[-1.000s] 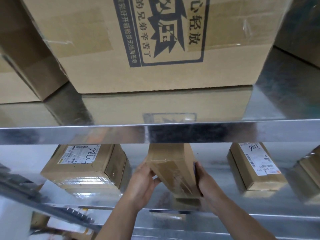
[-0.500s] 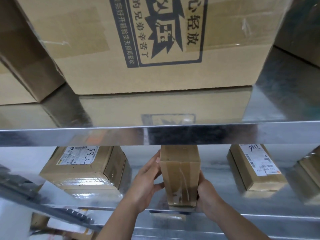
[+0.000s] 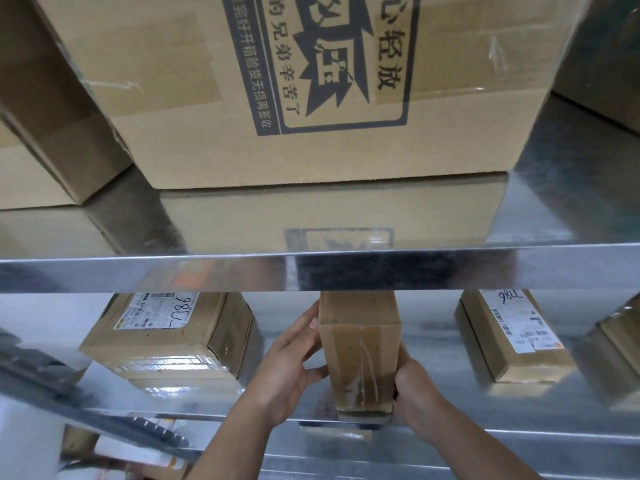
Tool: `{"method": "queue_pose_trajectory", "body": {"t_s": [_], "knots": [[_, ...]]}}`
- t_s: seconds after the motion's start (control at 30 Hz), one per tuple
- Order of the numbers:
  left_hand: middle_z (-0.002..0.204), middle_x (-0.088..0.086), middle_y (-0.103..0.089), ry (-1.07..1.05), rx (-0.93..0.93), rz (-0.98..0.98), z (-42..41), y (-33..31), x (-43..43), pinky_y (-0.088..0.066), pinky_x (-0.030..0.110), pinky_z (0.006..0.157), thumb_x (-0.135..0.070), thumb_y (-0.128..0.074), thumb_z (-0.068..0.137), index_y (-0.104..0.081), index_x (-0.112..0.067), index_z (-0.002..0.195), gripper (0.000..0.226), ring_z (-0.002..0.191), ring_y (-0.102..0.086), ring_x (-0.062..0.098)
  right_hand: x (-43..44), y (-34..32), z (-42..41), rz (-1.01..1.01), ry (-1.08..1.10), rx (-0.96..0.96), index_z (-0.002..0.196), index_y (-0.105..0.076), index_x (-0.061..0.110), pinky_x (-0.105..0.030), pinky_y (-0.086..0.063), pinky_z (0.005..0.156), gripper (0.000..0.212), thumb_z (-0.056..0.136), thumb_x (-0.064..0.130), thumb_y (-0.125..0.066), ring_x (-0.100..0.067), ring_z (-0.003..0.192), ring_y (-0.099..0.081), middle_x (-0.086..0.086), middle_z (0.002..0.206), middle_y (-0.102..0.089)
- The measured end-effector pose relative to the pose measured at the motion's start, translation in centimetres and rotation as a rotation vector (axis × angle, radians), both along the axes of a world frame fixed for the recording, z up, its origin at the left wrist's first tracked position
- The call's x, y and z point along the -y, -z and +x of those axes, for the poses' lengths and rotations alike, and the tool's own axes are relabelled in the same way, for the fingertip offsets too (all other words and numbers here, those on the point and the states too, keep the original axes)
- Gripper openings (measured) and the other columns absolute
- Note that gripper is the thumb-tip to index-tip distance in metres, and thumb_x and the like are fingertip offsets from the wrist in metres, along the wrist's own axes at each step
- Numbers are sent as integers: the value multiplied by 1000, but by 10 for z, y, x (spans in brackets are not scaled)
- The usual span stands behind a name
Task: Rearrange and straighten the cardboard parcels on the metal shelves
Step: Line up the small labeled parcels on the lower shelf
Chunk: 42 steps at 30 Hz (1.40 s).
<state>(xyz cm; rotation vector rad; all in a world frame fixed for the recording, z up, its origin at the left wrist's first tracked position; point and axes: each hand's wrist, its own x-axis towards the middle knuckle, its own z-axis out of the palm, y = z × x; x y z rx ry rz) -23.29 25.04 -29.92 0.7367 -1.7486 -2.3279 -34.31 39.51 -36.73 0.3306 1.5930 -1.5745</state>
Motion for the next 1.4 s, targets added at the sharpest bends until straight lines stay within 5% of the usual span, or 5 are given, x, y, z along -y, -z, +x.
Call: {"method": "queue_pose_trajectory", "body": {"t_s": [0.43,0.63,0.77,0.9,1.4], "knots": [[136,-1,-65,37,-59,-56,3,2,-6,-48,44,107,-31,-45,108,-54,-31,144,37,128,-60,18,-8,10,-13,-104,-100,-122,106,-79,33,-59,-49,106,38,104,51,-46,-32,115,-69,-9,118,-76],[127,8,-68,-57,-88,-37,2,2,-8,-49,47,105,-44,-53,96,-50,-23,142,51,120,-64,26,-9,-29,-14,20,-222,-410,97,-72,36,-19,-52,64,38,112,34,-37,-8,79,-73,12,77,-76],[117,6,-70,-81,-101,3,4,5,-6,-47,50,92,-42,-59,92,-60,-28,120,31,106,-65,27,-6,-29,-12,-90,-150,-304,93,-80,26,-43,-57,92,38,108,40,-48,-29,102,-71,2,87,-79],[107,1,-67,-125,-114,94,5,9,-12,-47,40,84,-36,-56,93,-64,-27,95,12,98,-60,20,-10,-42,-5,-185,-165,-173,106,-77,21,-19,-54,50,35,105,44,-51,-13,76,-75,2,84,-80],[123,9,-73,36,45,44,13,24,-25,-52,43,98,-26,-47,75,-61,-23,135,62,115,-68,27,-12,-41,17,-286,-68,-222,143,-53,42,-39,-61,82,40,106,30,-51,-20,103,-75,2,120,-75]]}}
